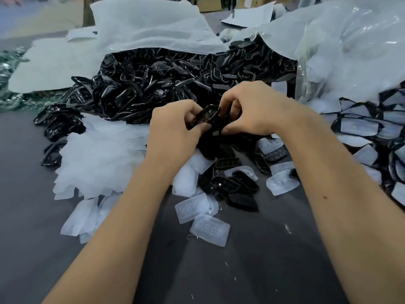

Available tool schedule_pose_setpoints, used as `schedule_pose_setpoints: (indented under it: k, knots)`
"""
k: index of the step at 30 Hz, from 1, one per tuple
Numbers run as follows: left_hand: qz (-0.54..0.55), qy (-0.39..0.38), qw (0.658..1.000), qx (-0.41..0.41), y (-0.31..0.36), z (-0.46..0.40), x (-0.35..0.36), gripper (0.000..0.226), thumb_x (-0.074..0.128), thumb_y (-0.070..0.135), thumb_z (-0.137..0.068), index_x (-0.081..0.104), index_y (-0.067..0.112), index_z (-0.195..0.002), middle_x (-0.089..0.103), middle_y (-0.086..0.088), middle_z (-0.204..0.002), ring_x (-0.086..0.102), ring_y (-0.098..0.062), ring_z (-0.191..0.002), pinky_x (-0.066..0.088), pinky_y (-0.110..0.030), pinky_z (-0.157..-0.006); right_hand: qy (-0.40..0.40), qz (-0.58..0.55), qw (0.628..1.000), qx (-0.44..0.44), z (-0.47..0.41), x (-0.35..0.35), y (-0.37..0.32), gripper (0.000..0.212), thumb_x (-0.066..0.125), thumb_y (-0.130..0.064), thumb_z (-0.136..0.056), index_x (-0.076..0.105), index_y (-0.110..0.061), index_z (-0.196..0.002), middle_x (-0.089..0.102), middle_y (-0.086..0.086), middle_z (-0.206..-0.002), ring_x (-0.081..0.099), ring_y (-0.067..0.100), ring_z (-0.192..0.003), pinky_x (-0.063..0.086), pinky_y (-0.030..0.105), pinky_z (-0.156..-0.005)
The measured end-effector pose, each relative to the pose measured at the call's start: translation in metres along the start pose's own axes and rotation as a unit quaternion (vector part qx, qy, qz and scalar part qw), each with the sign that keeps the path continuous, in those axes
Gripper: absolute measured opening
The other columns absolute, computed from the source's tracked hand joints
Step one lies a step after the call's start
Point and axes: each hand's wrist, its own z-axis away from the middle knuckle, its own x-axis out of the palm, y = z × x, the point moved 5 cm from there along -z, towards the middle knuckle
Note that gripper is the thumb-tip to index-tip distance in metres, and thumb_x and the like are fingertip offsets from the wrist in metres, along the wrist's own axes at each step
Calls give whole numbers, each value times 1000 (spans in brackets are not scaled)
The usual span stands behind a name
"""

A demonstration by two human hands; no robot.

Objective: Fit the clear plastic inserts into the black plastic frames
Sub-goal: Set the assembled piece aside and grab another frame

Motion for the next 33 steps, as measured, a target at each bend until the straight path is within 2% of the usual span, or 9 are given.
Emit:
schedule_pose_setpoints:
  k: [6,10,12,15,21,23,26,27,33]
  knots:
    - [41,80,996,-10,-8,2,-21,10,77,17,-89,71,11,-83,66,-2,-72,63,-21,-71,53,-42,-74,-5,1,1000,-13,-4,10,-7,18,90,-38,-79,76,-30,-88,69,-11,-84,65,7,-78,46,24,-64]
    - [36,155,986,-37,-11,6,-40,27,76,14,-87,52,10,-75,51,9,-67,48,-2,-61,40,-12,-63,23,25,999,-4,-3,8,-10,13,87,-33,-83,75,-27,-81,68,-10,-81,66,12,-80,50,26,-71]
    - [62,164,983,-60,-18,7,-41,29,70,12,-92,46,10,-75,53,-2,-69,56,-3,-65,48,-16,-68,71,18,997,13,-3,4,-9,14,83,-27,-87,71,-25,-81,67,-7,-82,67,17,-83,54,32,-78]
    - [95,155,979,-88,-26,8,-37,27,67,15,-95,47,6,-80,63,-19,-81,68,-35,-79,56,-54,-75,120,5,992,32,-2,2,-7,17,82,-20,-88,66,-22,-81,62,-7,-81,65,21,-85,54,34,-80]
    - [116,165,974,-104,-28,7,-39,29,80,35,-90,63,14,-81,56,12,-71,48,-2,-61,42,-17,-65,252,17,967,16,-1,1,-11,12,78,-13,-87,73,-21,-96,69,3,-103,64,24,-100,51,33,-88]
    - [169,163,964,-120,-30,6,-38,30,79,39,-91,67,13,-83,58,11,-70,49,0,-60,43,-18,-64,228,36,971,-66,-4,12,-27,19,74,-18,-93,76,-20,-112,69,0,-113,56,24,-111,41,29,-97]
    - [208,161,956,-129,-30,7,-33,12,76,26,-95,72,17,-88,68,10,-81,61,-3,-72,54,-24,-74,147,94,978,-117,-10,37,-40,34,68,-21,-98,71,-25,-131,67,-5,-129,48,25,-121,43,44,-104]
    - [216,154,955,-128,-29,8,-33,1,75,18,-93,74,19,-93,72,8,-89,66,-6,-80,57,-27,-82,146,105,977,-111,-10,40,-39,32,67,-24,-99,72,-26,-131,69,-6,-128,49,26,-120,44,46,-100]
    - [250,128,954,-106,-29,9,-29,32,70,-5,-89,76,20,-108,75,0,-102,71,-6,-90,60,-35,-95,277,-43,953,-119,-5,27,-30,15,83,-30,-86,83,-22,-100,76,-5,-97,57,22,-100,45,39,-91]
